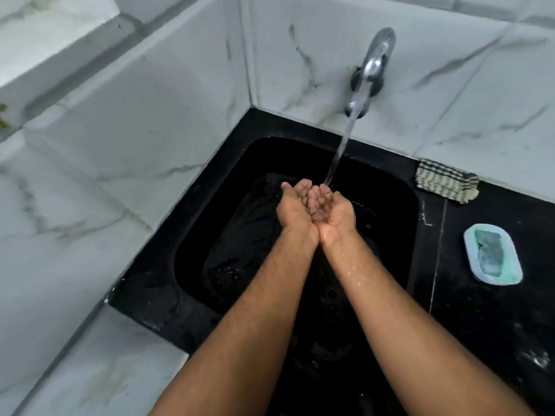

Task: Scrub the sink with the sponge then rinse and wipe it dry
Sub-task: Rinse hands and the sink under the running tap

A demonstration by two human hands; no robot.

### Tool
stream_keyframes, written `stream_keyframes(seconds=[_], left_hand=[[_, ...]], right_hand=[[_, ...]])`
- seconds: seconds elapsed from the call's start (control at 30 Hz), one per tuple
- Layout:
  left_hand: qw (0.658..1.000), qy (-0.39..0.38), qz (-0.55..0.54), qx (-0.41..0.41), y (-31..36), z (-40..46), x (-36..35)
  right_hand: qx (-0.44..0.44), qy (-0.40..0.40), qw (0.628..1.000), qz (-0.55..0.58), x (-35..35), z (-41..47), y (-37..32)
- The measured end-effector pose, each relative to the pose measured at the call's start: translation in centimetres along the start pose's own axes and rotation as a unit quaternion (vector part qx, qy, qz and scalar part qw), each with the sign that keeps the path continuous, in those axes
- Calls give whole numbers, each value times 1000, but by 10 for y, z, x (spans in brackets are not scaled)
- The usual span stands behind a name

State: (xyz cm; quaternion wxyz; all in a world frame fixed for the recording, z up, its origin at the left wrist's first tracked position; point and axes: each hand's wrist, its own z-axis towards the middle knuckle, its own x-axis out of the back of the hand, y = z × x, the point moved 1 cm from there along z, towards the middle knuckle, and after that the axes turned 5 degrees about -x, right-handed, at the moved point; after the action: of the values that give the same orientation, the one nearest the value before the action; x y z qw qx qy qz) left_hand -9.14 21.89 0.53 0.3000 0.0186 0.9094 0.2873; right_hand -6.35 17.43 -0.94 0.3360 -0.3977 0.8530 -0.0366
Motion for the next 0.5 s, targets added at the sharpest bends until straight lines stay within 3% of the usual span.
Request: stream_keyframes(seconds=[0.37,0.5], left_hand=[[992,-9,96,80,-10,28,-22],[979,31,196,50,-1,33,-17]], right_hand=[[5,23,999,47,-9,22,-8],[-19,71,997,-22,-15,33,-4]])
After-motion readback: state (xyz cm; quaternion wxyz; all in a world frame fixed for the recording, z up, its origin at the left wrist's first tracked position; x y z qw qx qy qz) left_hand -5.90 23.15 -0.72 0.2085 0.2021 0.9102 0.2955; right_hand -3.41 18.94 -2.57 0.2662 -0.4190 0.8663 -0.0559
